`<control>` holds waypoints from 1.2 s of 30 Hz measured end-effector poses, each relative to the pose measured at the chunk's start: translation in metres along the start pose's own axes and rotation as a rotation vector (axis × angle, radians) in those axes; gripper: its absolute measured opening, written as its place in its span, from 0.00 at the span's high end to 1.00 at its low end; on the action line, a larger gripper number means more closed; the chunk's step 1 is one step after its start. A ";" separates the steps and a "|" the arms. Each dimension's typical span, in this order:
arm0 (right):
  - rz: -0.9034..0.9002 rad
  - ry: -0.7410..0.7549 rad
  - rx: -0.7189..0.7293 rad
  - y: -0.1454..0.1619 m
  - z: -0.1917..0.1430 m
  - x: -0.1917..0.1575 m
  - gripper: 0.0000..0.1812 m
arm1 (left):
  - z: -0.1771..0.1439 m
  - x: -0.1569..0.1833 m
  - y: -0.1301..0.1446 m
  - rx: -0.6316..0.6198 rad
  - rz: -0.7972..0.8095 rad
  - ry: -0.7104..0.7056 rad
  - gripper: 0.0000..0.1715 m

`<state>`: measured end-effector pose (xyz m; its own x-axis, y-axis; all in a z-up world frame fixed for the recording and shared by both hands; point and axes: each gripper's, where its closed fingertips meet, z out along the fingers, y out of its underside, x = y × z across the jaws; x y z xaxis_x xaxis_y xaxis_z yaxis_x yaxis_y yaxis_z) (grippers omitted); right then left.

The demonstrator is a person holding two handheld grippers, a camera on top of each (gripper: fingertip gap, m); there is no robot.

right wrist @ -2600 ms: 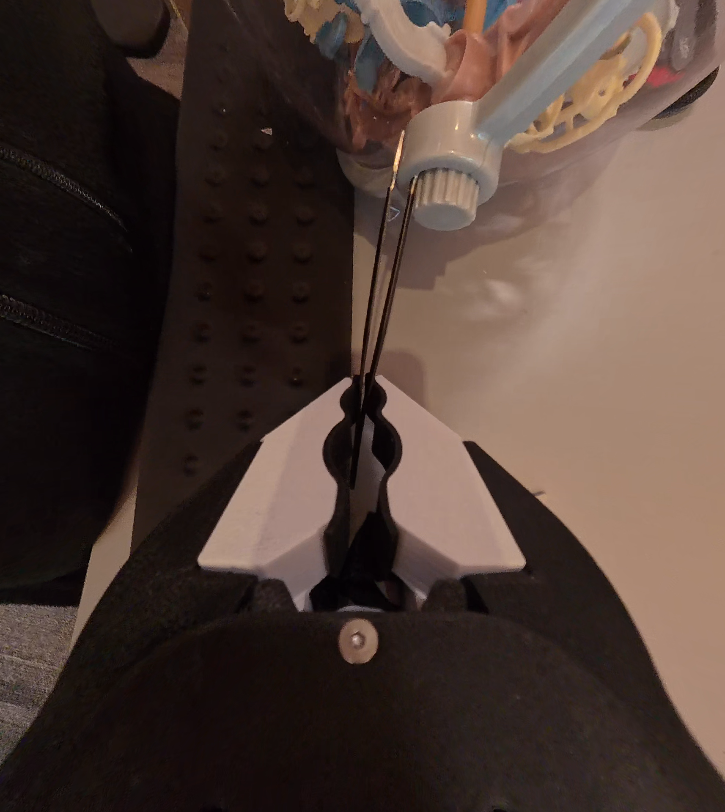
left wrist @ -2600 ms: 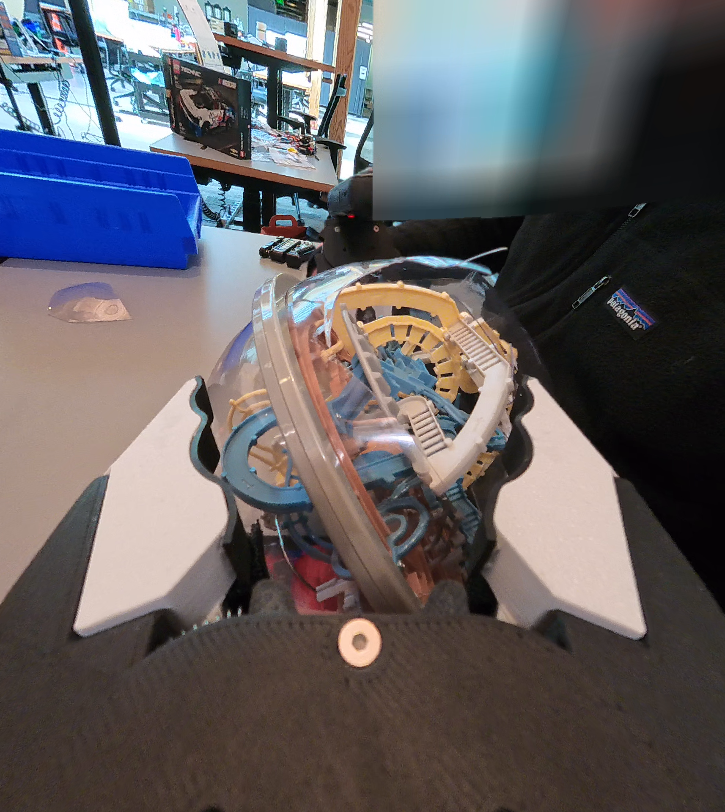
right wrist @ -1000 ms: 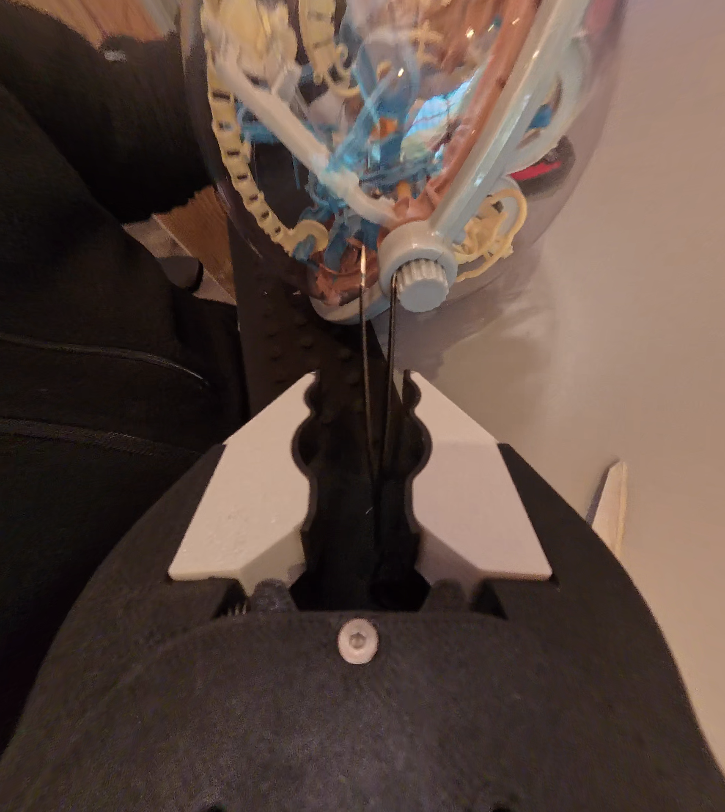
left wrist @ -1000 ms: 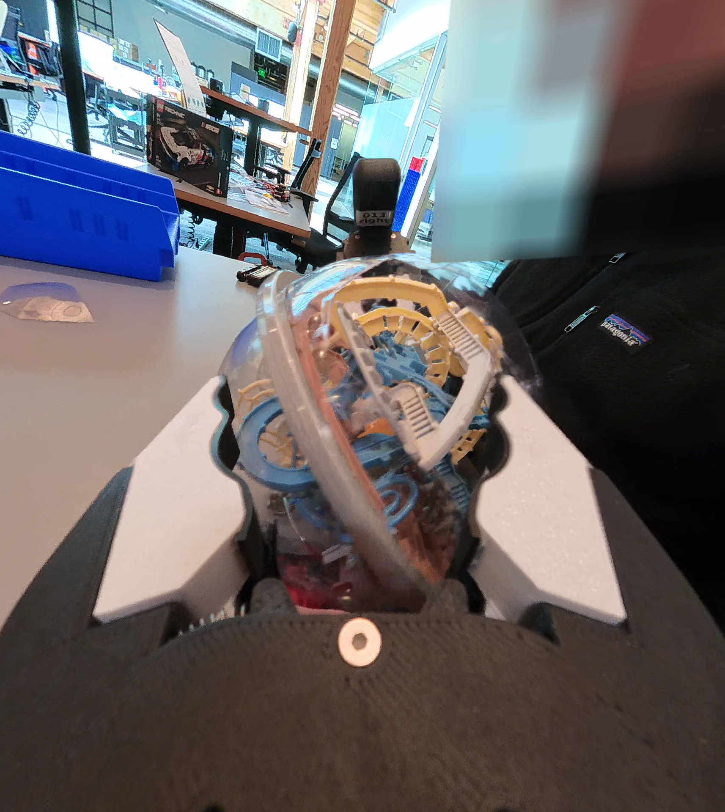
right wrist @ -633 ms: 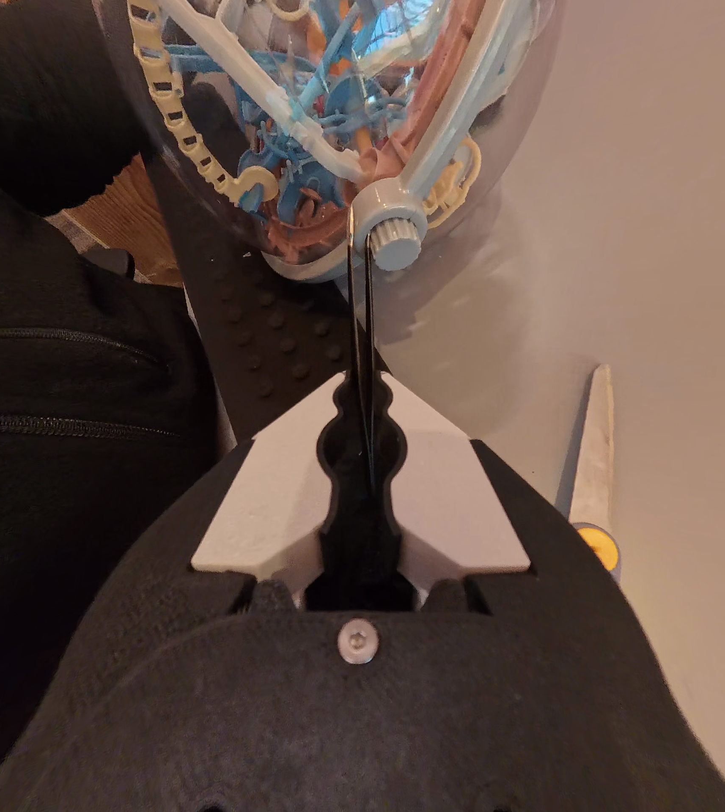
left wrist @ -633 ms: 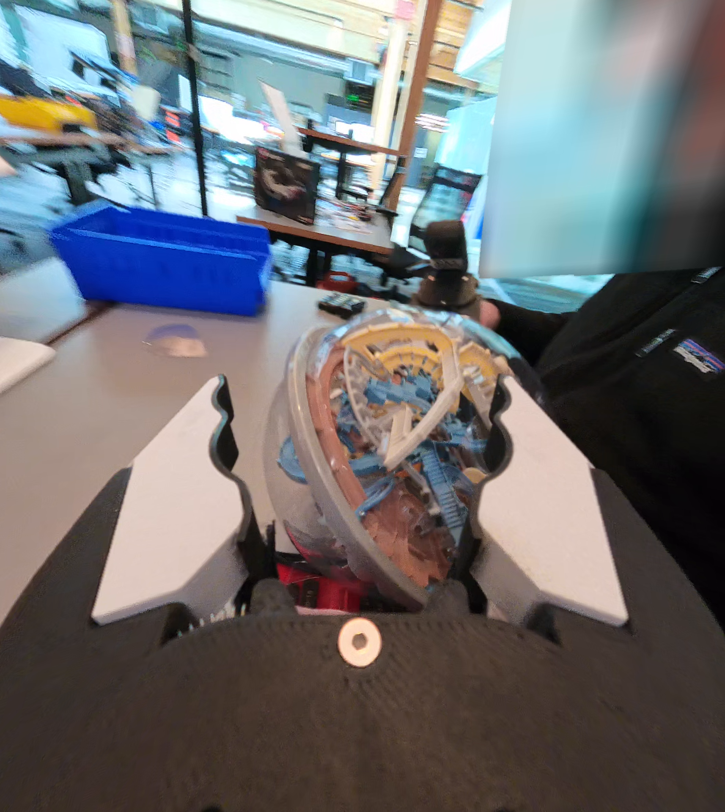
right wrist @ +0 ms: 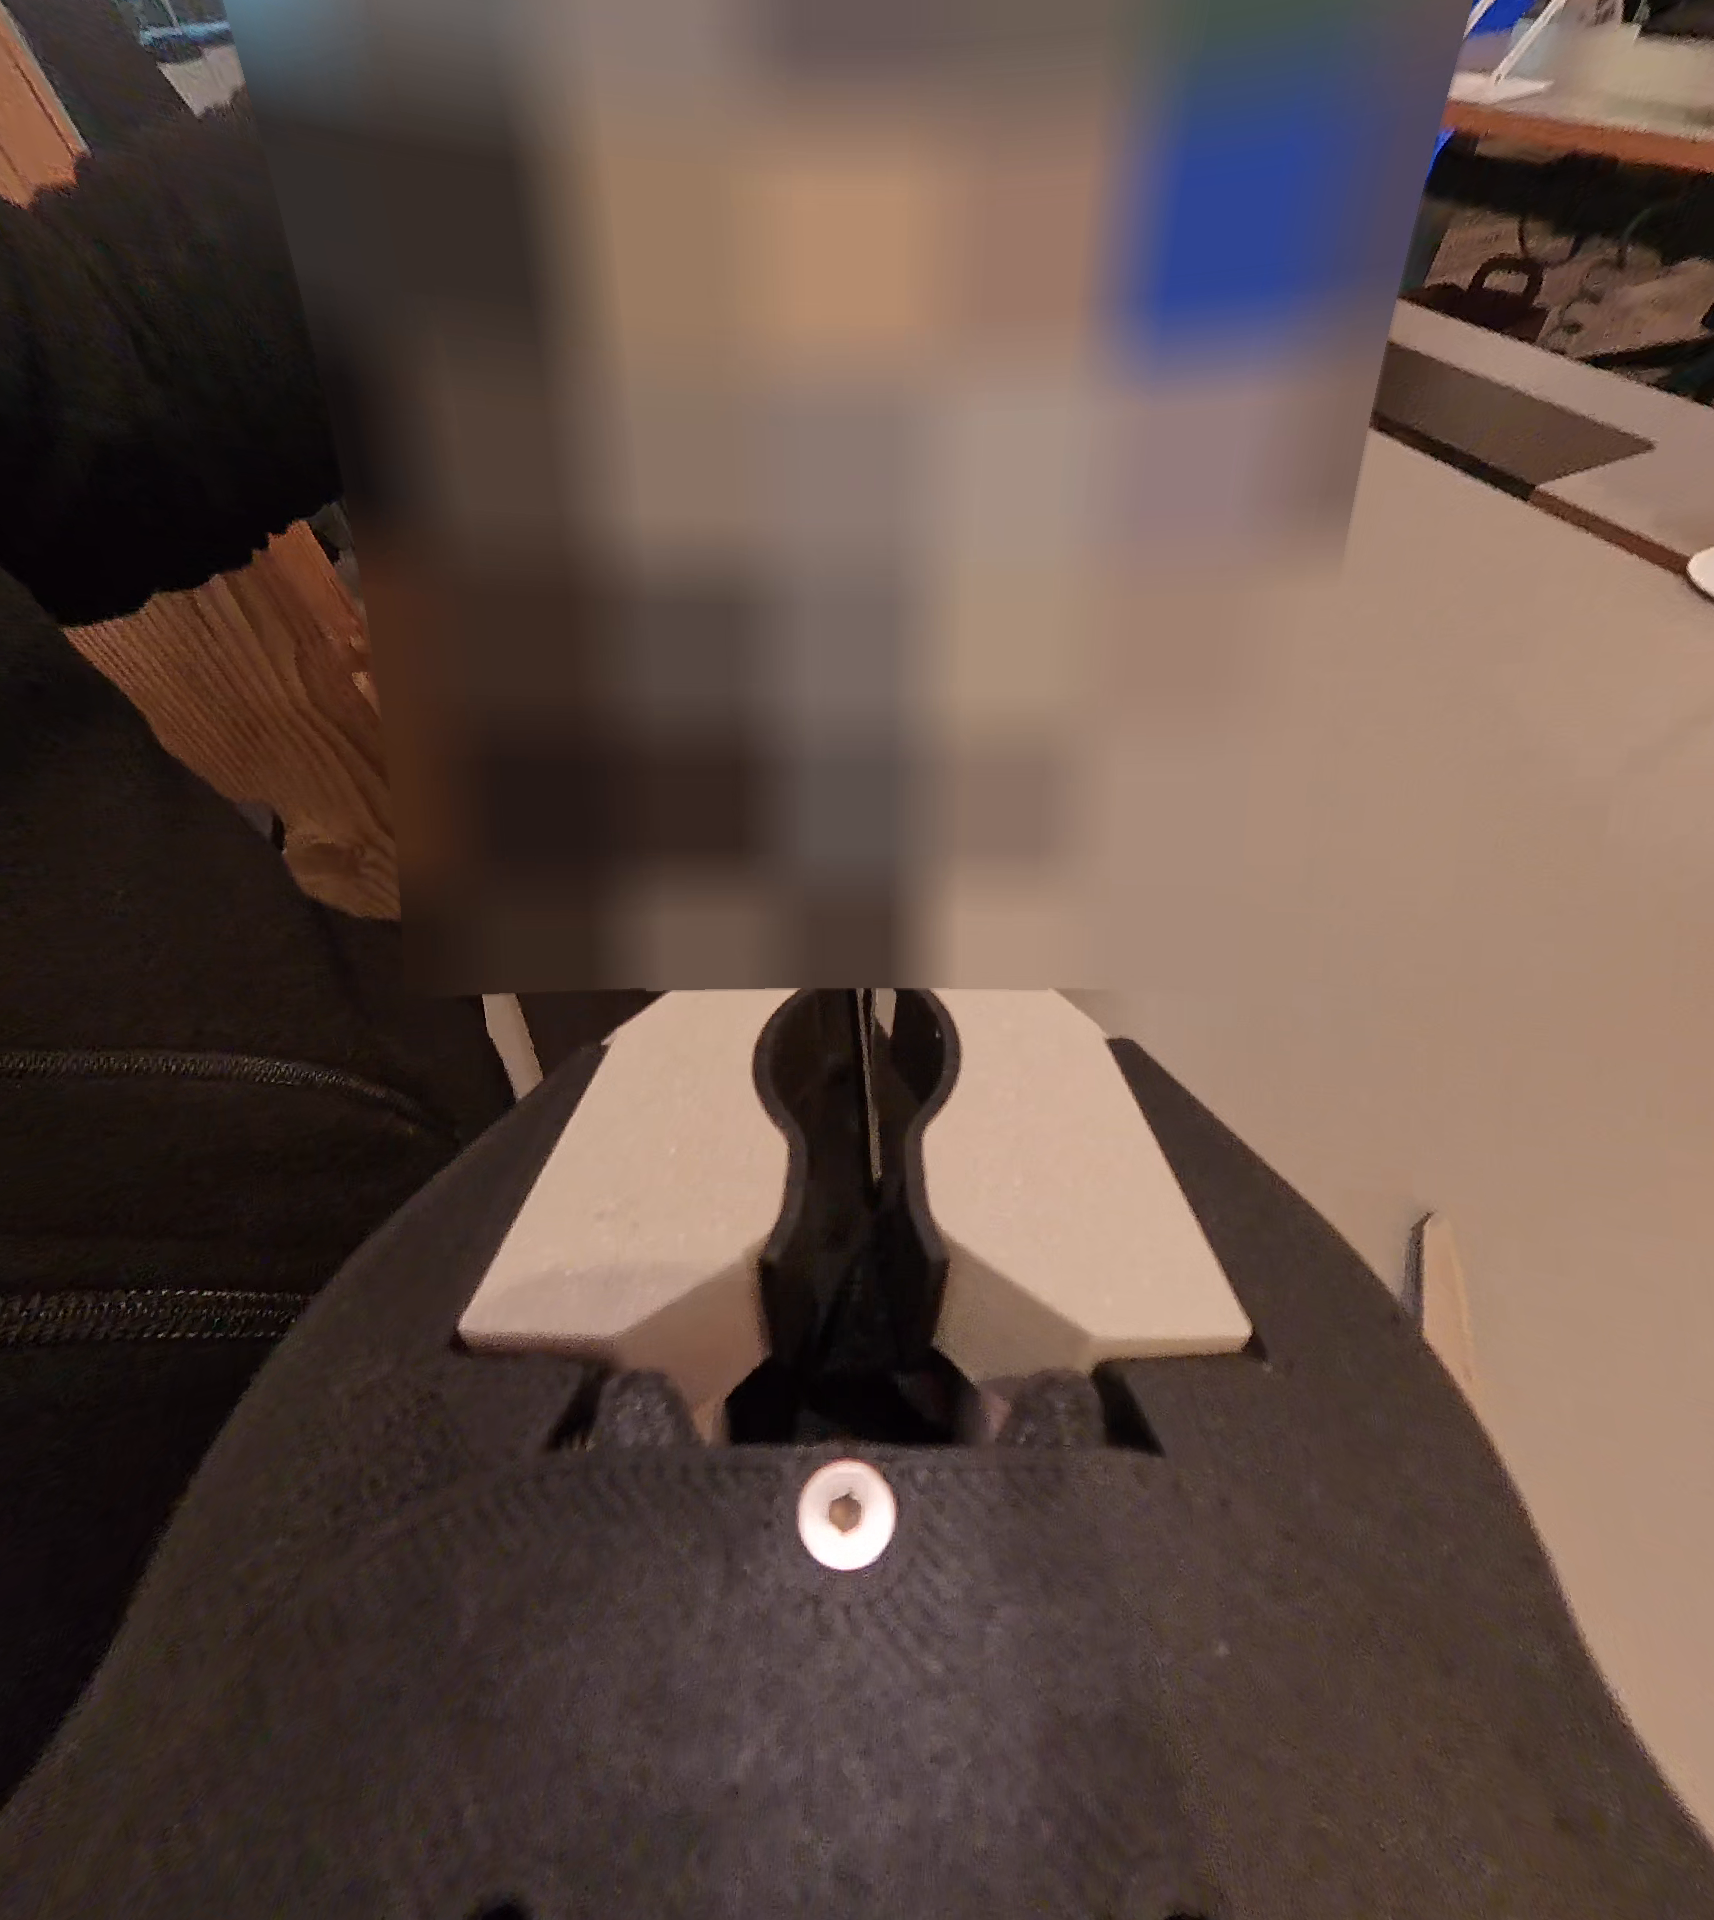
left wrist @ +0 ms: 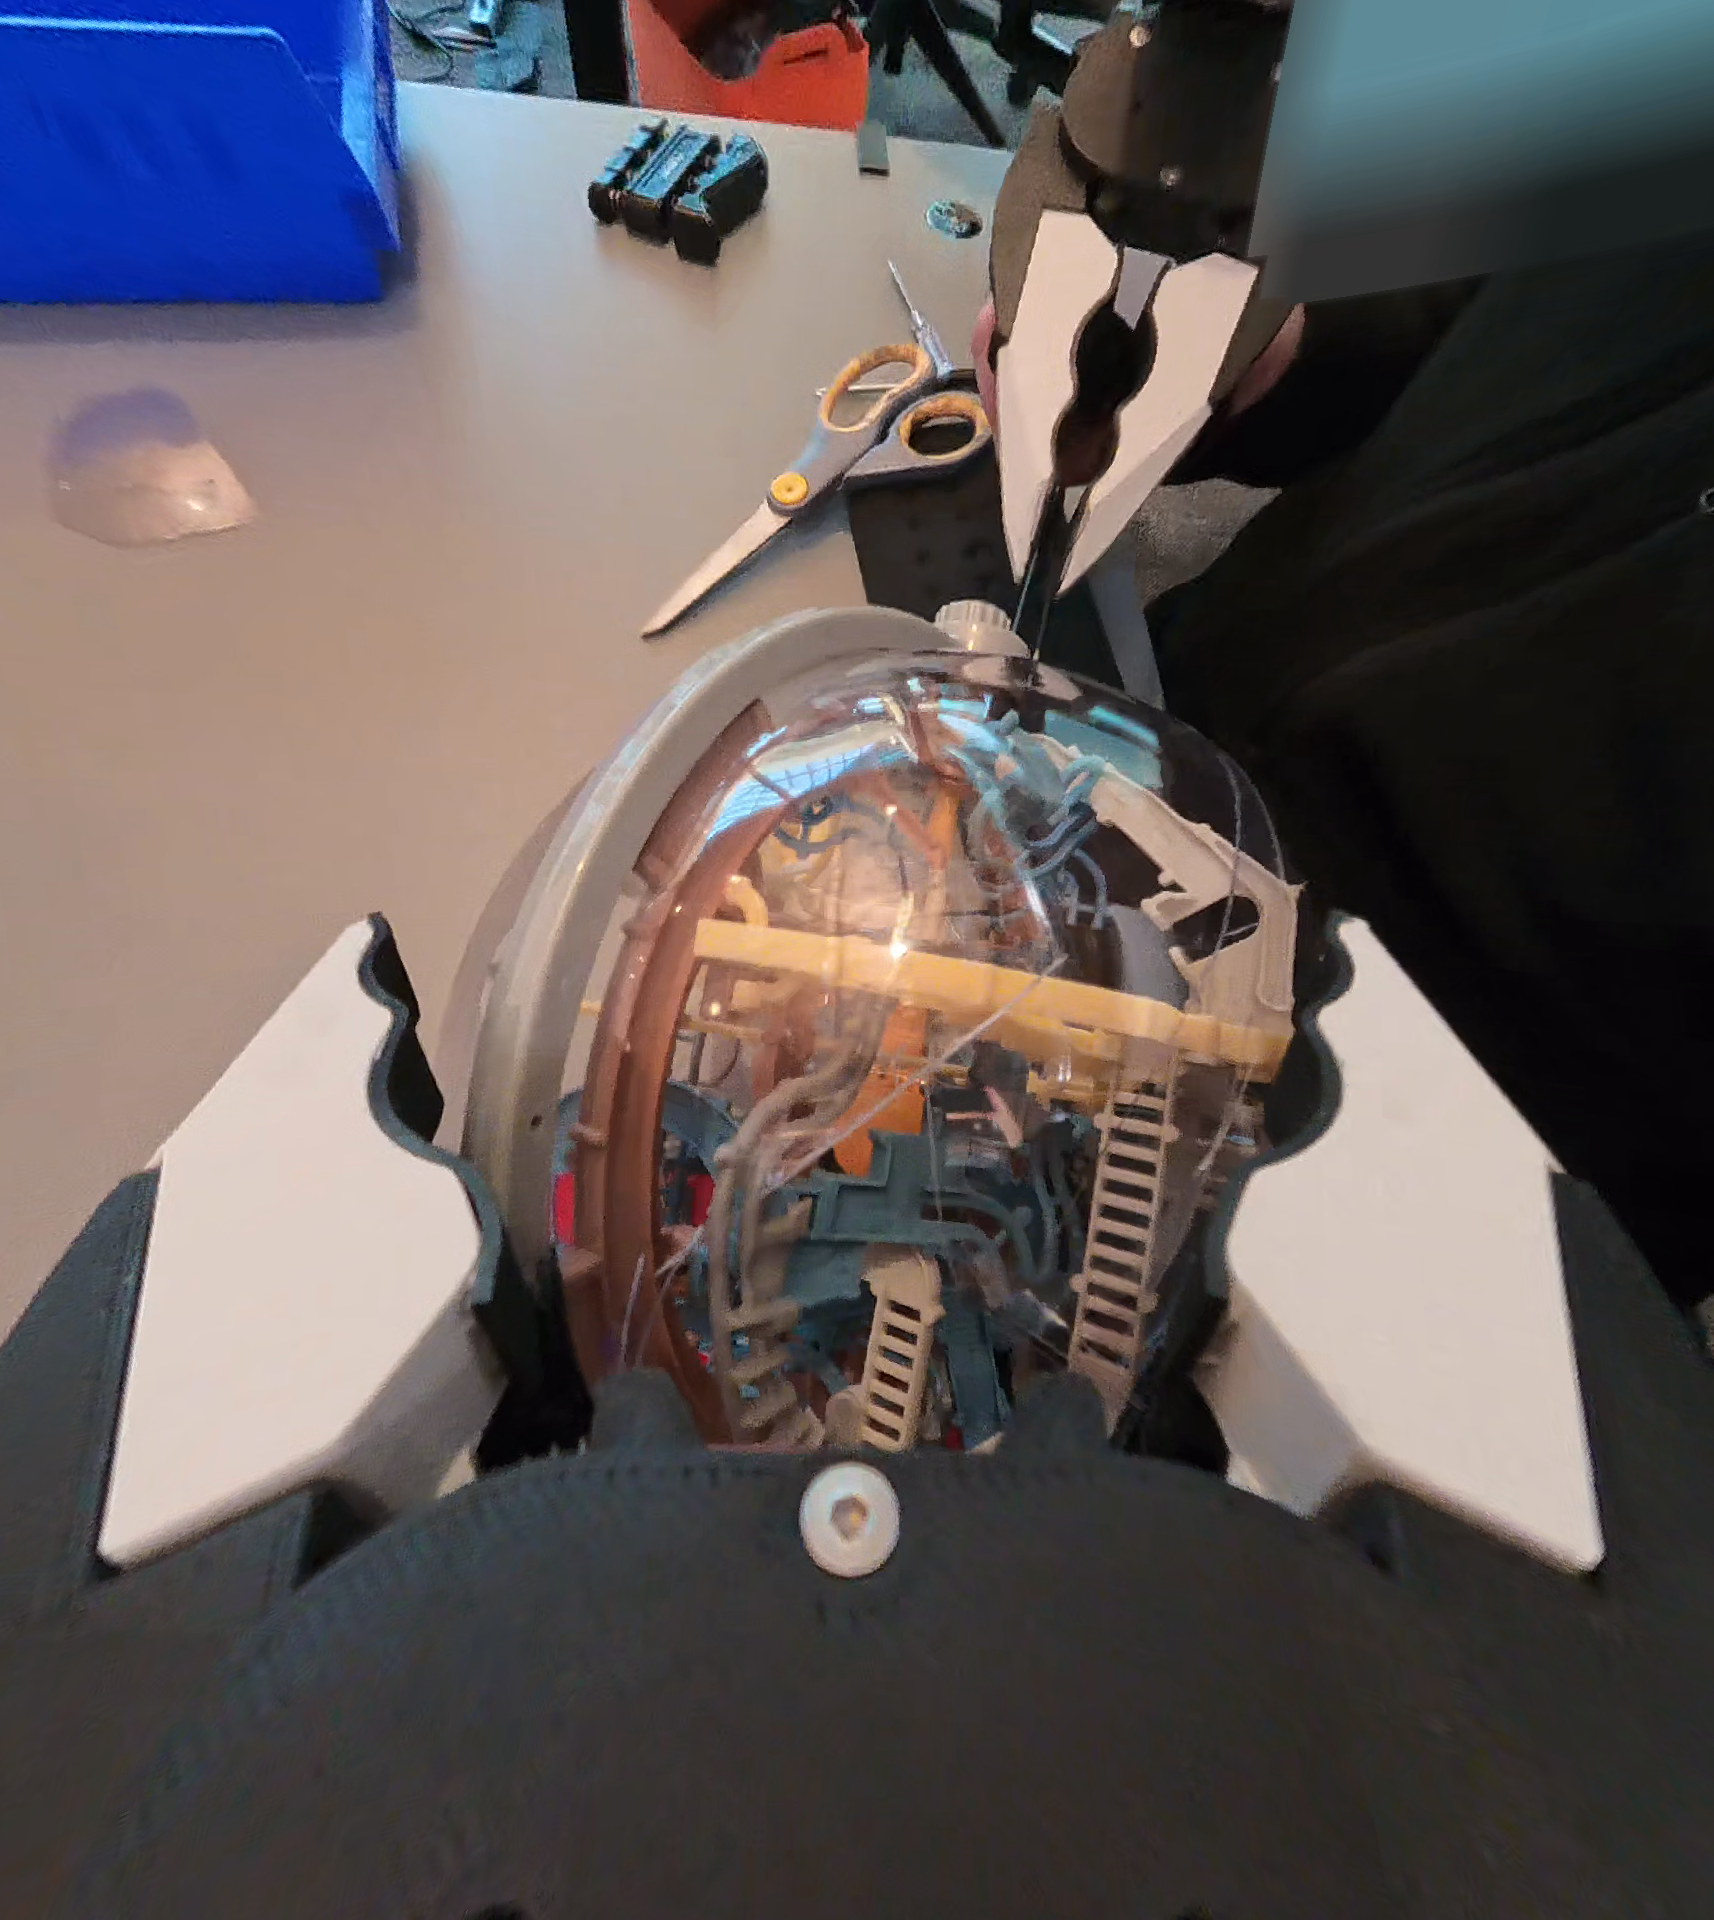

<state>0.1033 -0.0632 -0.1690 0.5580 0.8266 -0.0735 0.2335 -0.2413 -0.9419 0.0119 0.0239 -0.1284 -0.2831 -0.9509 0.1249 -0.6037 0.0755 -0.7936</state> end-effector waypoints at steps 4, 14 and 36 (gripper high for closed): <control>-0.003 -0.044 0.069 -0.009 0.003 -0.003 0.98 | -0.005 0.001 0.008 0.041 -0.035 0.033 0.08; 0.072 -0.068 0.169 -0.016 -0.015 -0.007 0.85 | -0.009 -0.001 0.002 0.158 -0.032 0.085 0.14; 0.289 -0.063 0.029 0.057 -0.026 -0.018 0.81 | 0.017 -0.007 -0.009 0.160 -0.076 0.091 0.14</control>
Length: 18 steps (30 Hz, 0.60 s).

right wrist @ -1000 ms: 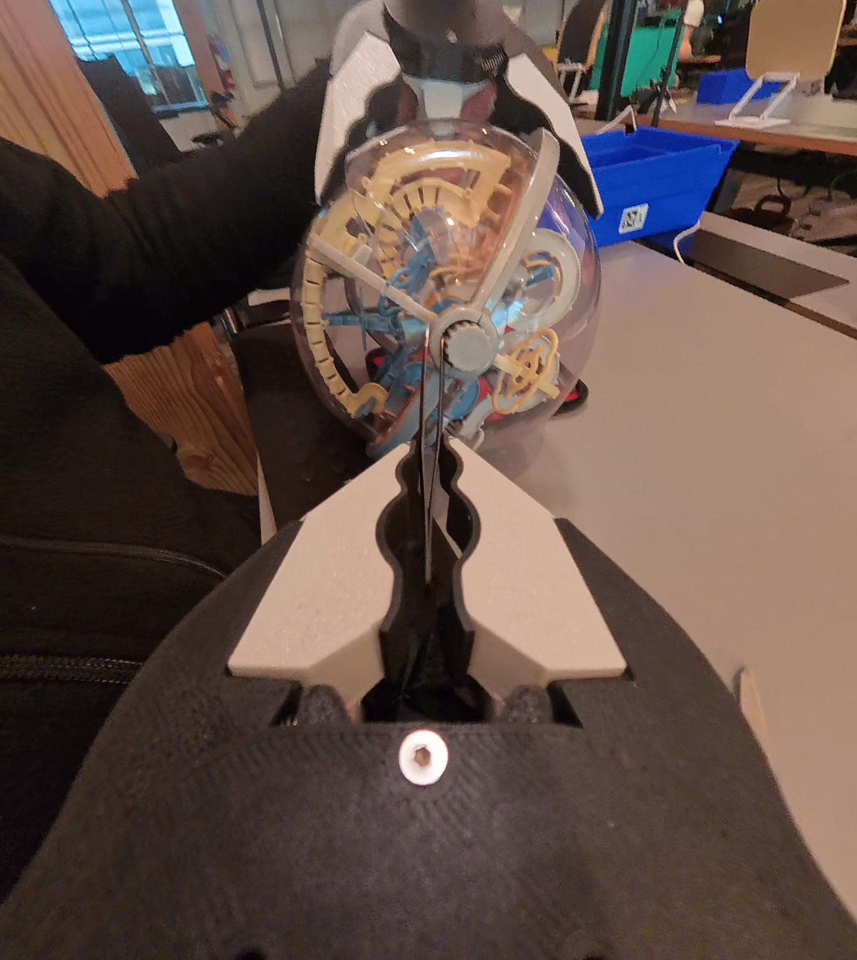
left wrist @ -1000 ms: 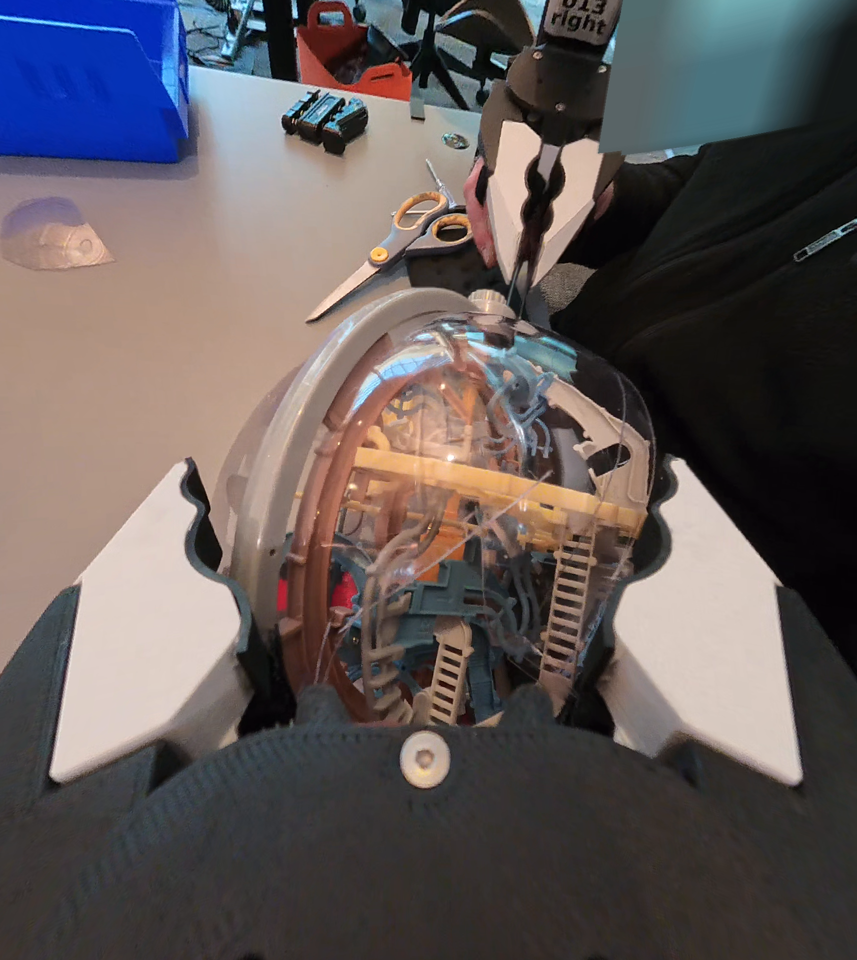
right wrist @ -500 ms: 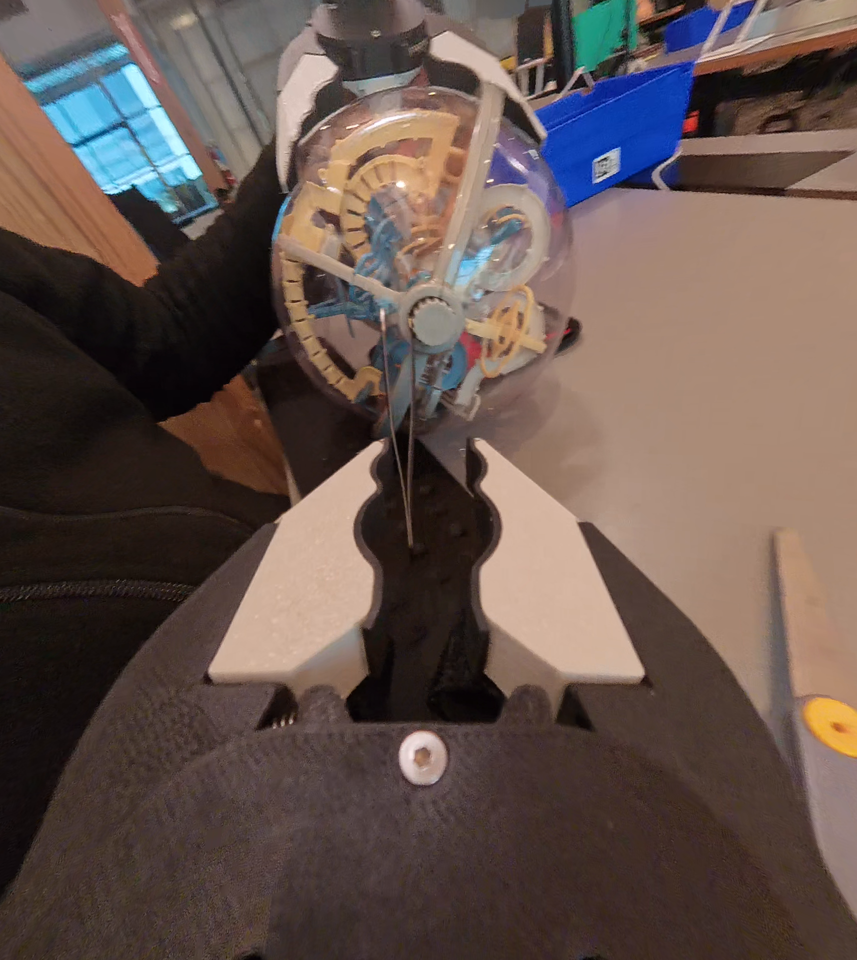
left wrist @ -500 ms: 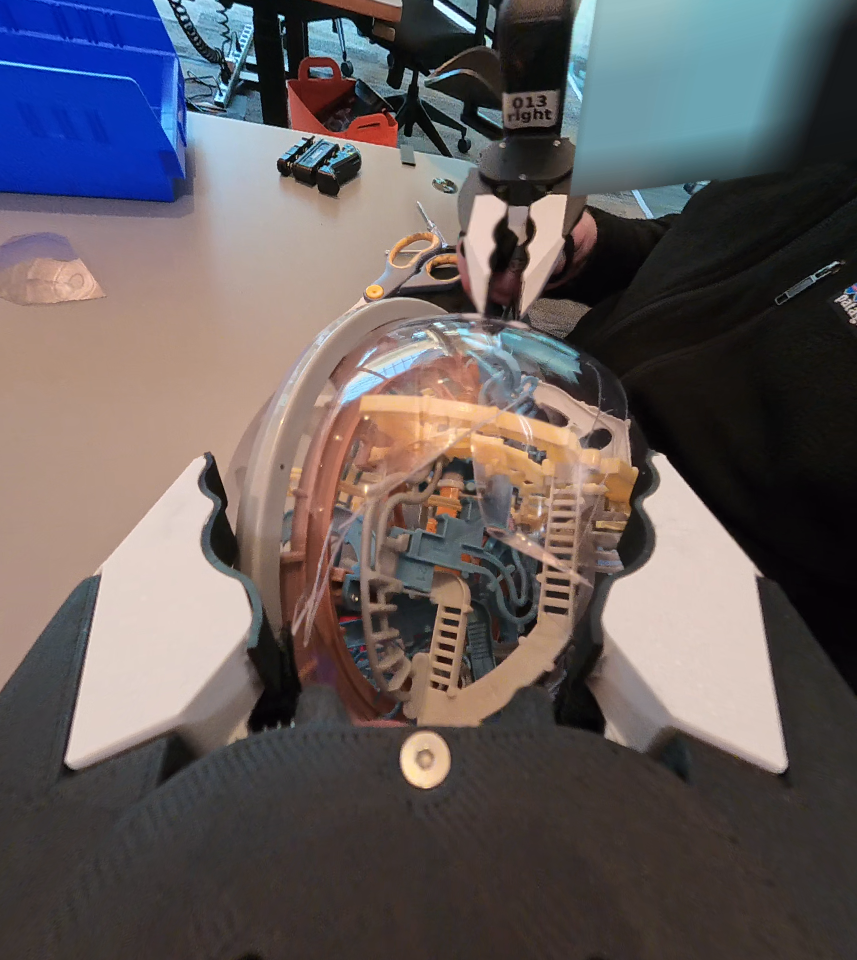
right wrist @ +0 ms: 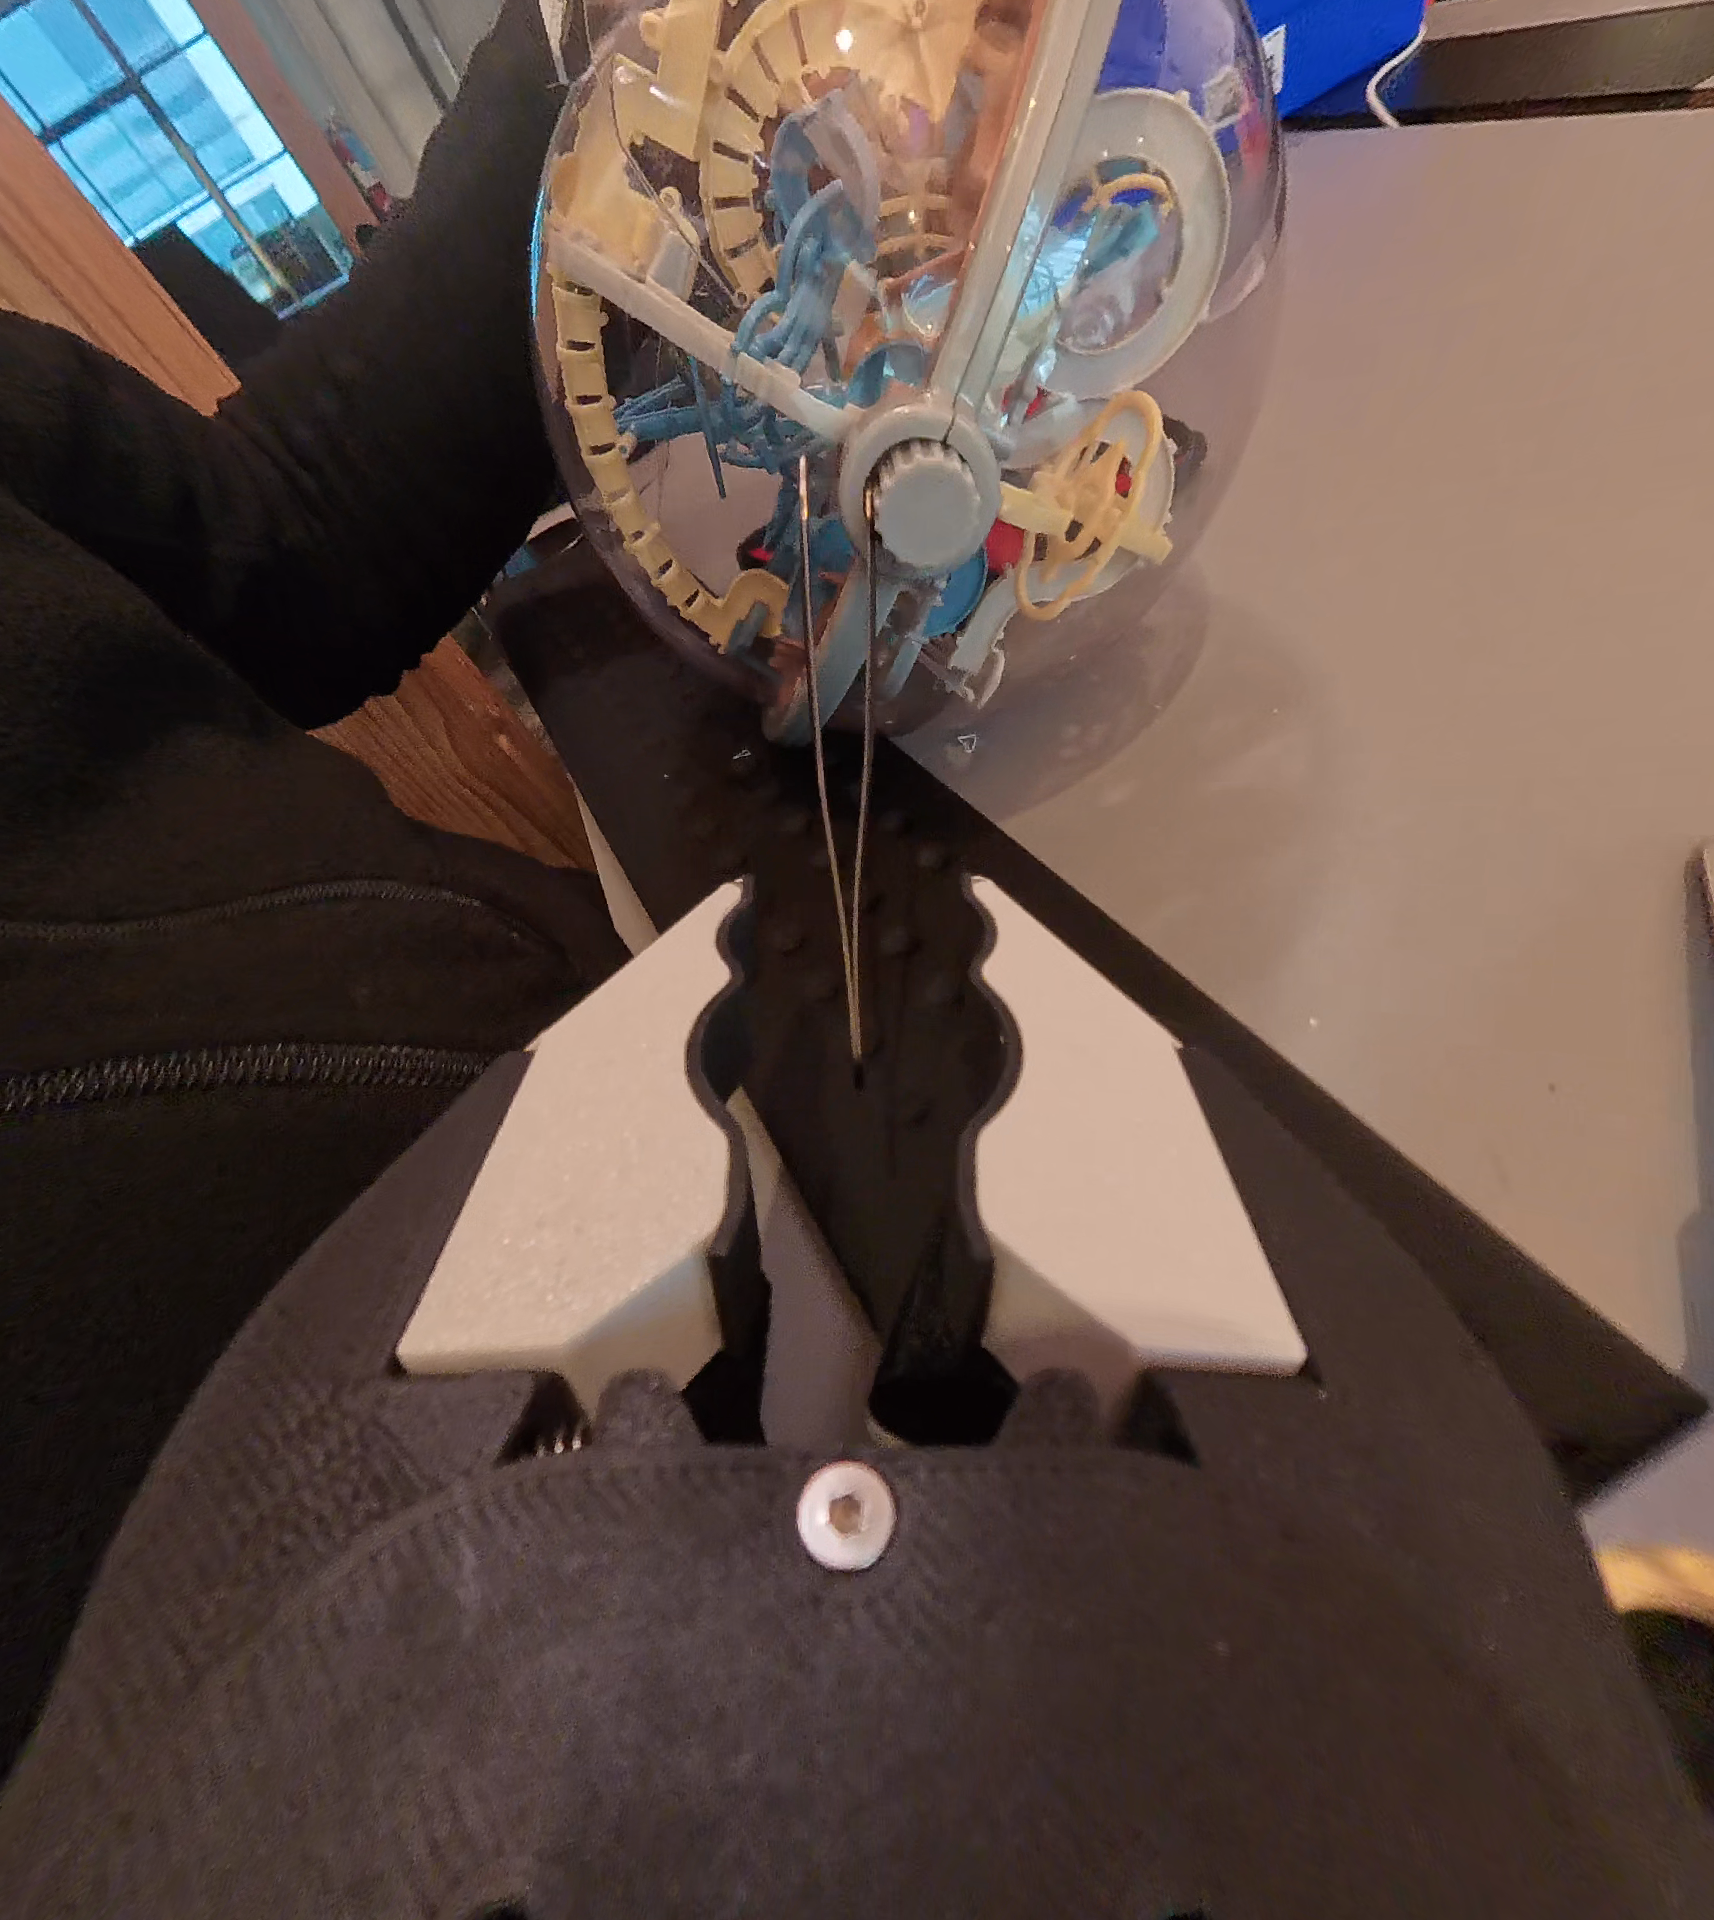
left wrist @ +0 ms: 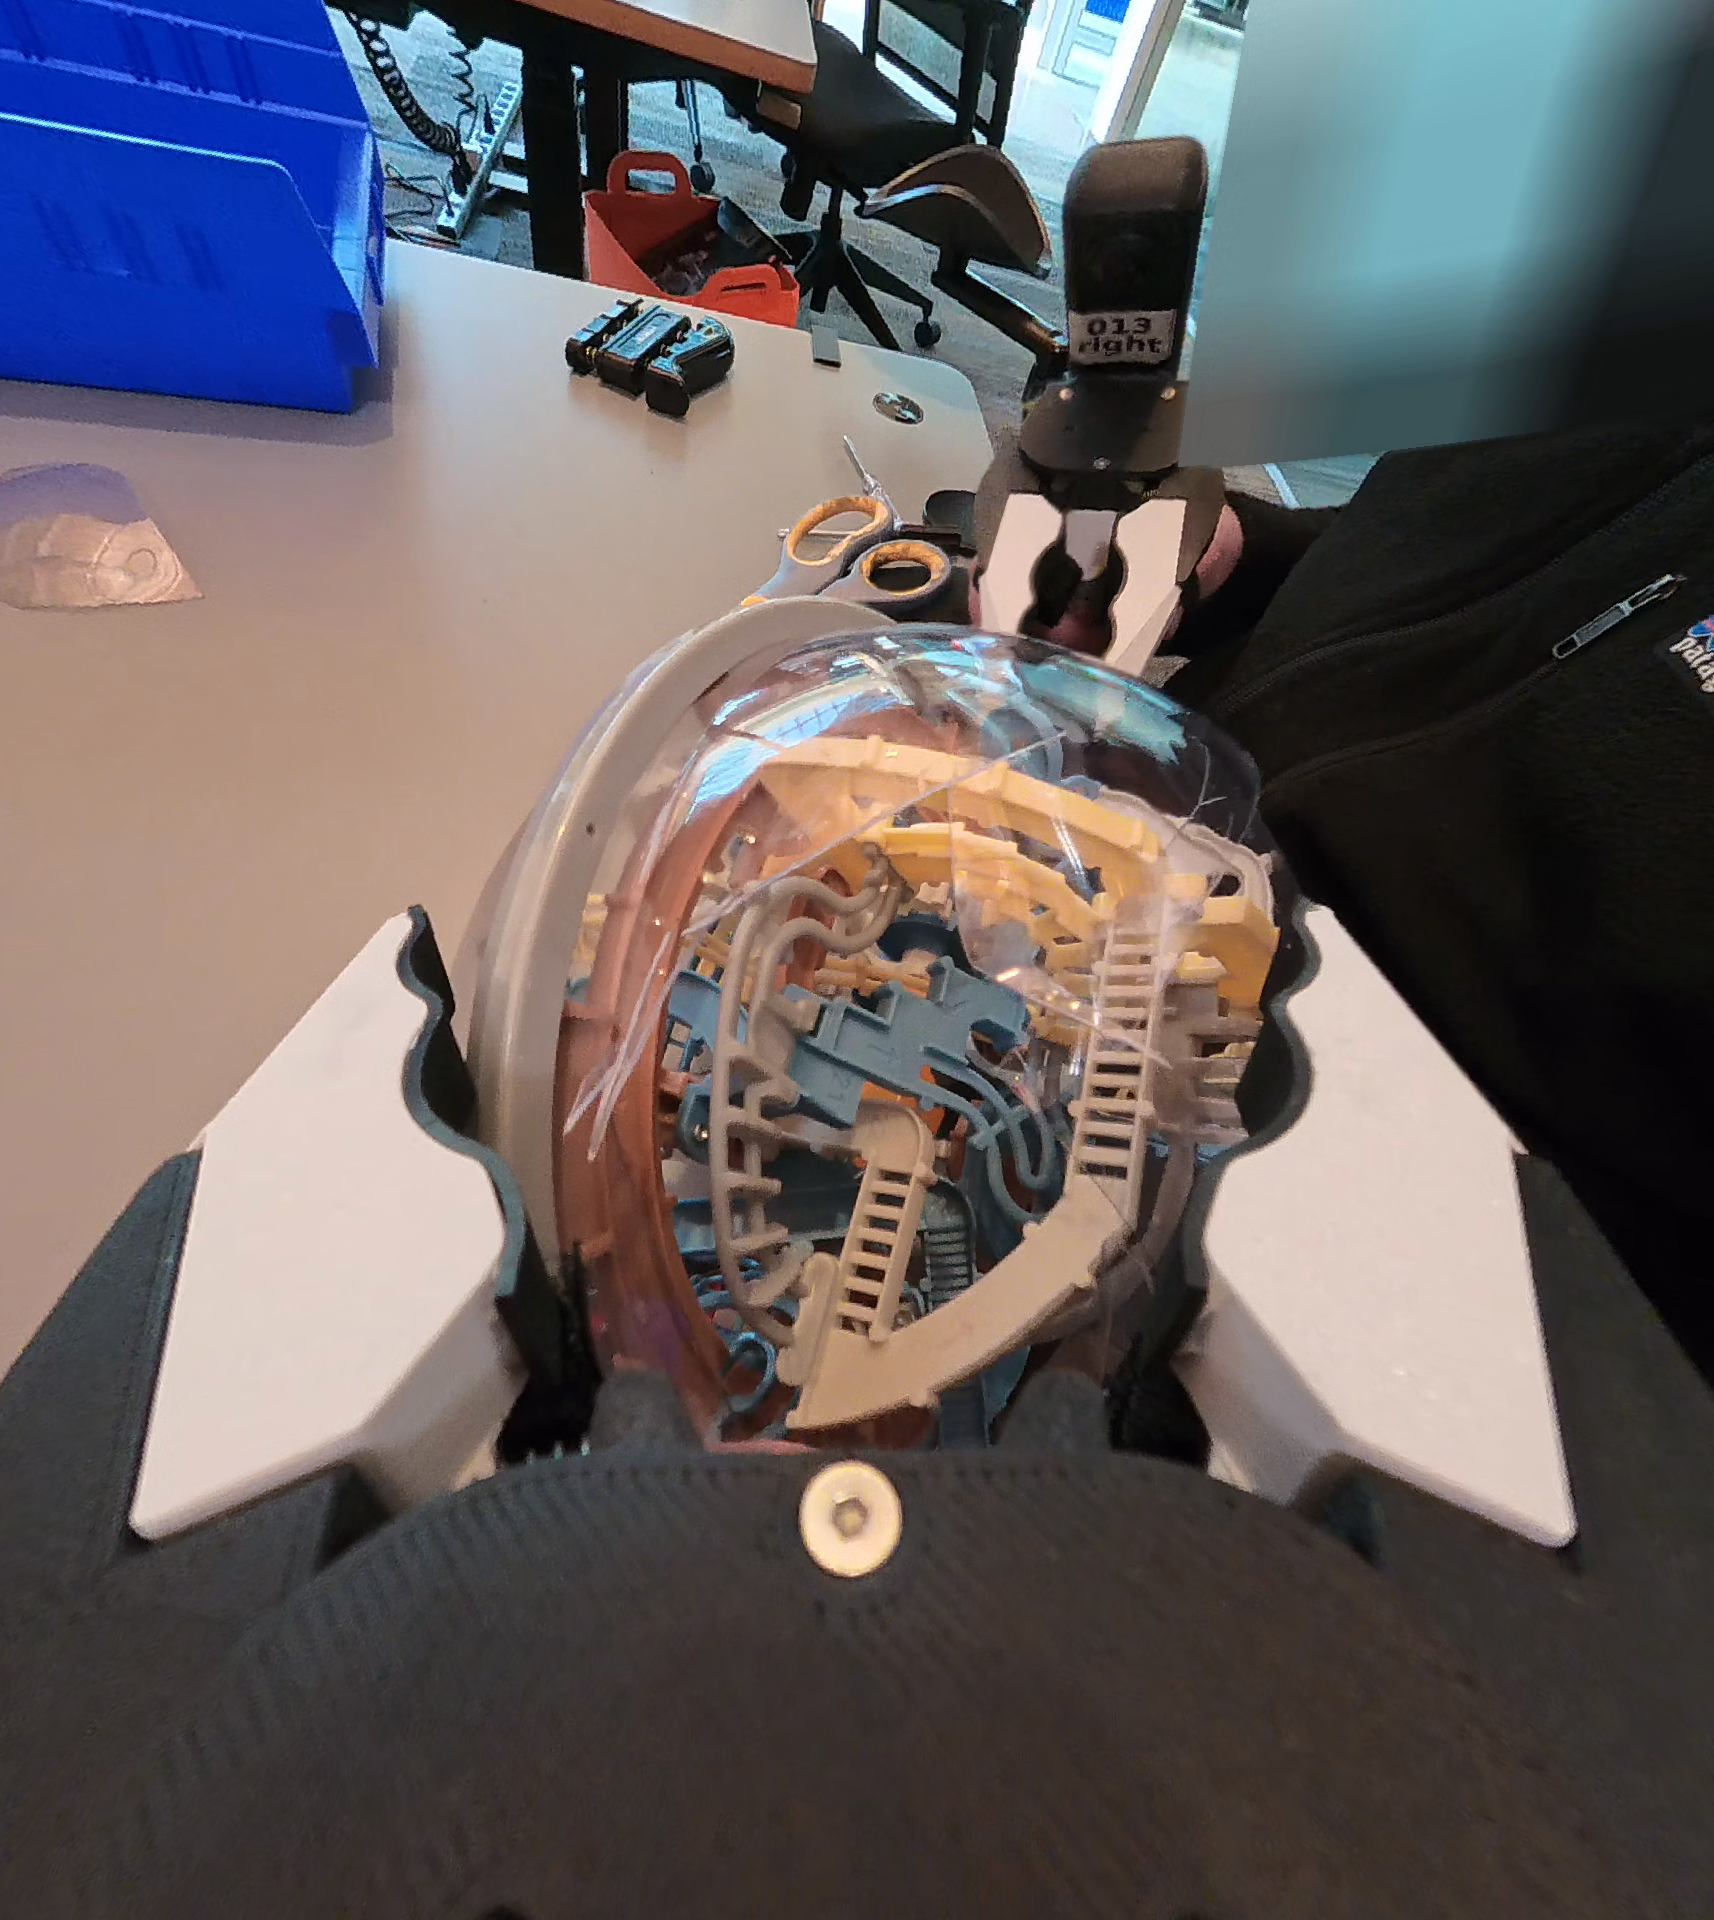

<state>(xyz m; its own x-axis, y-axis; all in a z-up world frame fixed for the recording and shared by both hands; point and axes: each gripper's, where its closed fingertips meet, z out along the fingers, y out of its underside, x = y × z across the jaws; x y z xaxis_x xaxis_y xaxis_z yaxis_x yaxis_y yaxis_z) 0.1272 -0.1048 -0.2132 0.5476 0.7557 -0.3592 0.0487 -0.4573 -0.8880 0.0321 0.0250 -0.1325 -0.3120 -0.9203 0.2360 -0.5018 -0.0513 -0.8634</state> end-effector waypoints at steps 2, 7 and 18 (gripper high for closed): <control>0.039 -0.024 0.072 -0.001 -0.006 -0.003 0.90 | 0.000 -0.001 -0.001 0.011 -0.001 0.002 0.14; 0.056 -0.018 0.195 -0.005 -0.017 -0.007 1.00 | 0.003 -0.001 -0.001 0.029 -0.011 0.009 0.13; 0.005 0.022 0.217 -0.008 -0.014 -0.010 1.00 | 0.000 -0.001 -0.001 0.071 -0.016 0.012 0.13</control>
<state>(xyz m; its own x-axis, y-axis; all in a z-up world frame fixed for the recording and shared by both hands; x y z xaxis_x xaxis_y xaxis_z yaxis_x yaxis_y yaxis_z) 0.1334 -0.1151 -0.1981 0.5656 0.7423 -0.3593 -0.1332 -0.3477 -0.9281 0.0330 0.0256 -0.1324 -0.3141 -0.9145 0.2550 -0.4484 -0.0938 -0.8889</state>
